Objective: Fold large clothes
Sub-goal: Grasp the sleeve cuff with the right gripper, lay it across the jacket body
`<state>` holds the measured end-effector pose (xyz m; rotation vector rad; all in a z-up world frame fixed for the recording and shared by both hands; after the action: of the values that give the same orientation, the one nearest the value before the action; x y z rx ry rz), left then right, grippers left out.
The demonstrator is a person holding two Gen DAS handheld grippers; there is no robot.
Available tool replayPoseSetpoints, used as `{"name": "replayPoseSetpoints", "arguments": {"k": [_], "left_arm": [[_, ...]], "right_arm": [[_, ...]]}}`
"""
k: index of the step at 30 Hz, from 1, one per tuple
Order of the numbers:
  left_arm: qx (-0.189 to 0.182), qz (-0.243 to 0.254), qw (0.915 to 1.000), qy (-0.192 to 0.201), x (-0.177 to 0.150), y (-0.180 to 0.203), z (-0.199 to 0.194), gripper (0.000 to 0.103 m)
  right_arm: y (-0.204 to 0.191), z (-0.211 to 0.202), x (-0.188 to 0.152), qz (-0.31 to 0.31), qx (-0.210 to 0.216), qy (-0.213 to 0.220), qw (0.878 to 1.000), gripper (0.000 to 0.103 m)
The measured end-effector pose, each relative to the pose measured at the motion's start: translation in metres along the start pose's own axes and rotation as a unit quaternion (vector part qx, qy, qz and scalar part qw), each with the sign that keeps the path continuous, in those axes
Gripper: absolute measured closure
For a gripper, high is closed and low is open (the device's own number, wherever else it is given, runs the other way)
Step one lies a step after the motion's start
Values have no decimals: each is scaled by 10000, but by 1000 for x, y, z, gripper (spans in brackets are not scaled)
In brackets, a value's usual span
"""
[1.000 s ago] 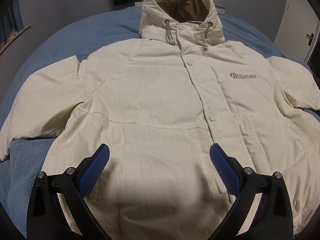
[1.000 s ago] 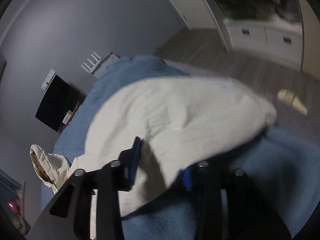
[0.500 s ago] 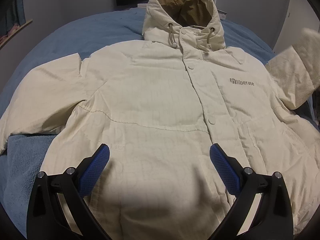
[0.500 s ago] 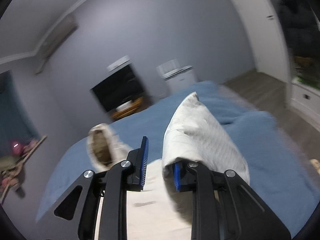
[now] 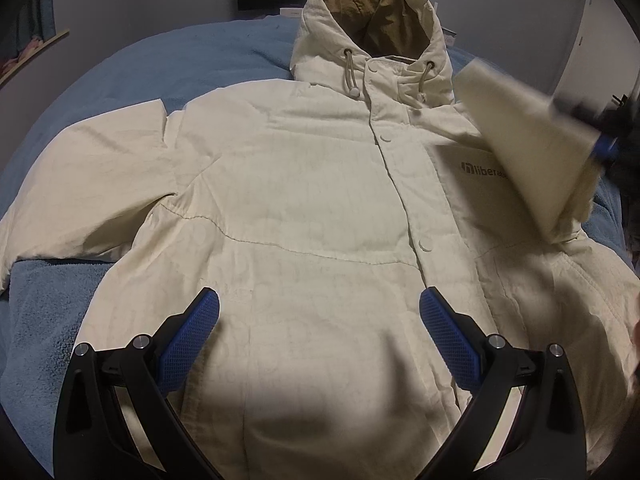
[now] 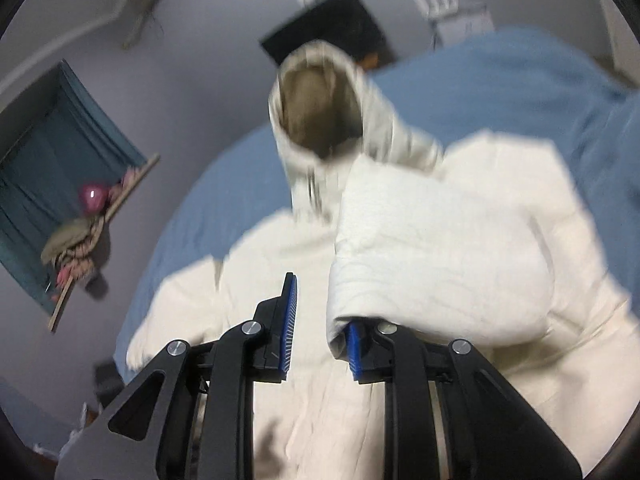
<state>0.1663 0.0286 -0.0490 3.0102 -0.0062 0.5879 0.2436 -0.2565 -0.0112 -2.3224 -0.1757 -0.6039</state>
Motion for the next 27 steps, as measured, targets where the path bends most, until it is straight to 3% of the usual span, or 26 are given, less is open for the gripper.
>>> {"name": "replayPoseSetpoints", "arguments": {"k": [2,4,5,6,12,17,21,27], "left_arm": [[7,6,10000,-11,0,0,1,6],[14,19,10000,-17,0,1,2,6],[10,28,10000,-17,0,1,2,6],[7,44,10000,-4,0,2,1,6],[24,105,9998,170,0,5,-5,6],[-65,325,9994,139,7,20,-13,6],[29,737,9971,174,29,54,-24,6],[-271,1497,9879,290,46,130,-16,6]], "right_arm": [[4,14,-11,-39,15,-301,9995,82],[3,24,-19,-99,37,-551,9984,64],[2,23,-23,-116,147,-645,9977,47],[-2,21,-27,-118,242,-672,9974,38],[-1,8,-23,59,309,-503,9982,30],[24,-28,-1,217,-308,151,9992,18],[56,-49,10,558,-607,403,9958,15],[121,-77,18,1423,-616,687,9855,8]]}}
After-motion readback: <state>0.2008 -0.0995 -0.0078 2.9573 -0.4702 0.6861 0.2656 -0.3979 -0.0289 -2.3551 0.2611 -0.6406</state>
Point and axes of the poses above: each gripper's, at about its wrist camera, not at the fingertips, and z roughly the way its jaws point, y to its right, x to its top, the point moved 3 cm from there along z, roughly the way its jaws point, and after that the axes turned 13 degrees about -y, right-handed, at the moved point
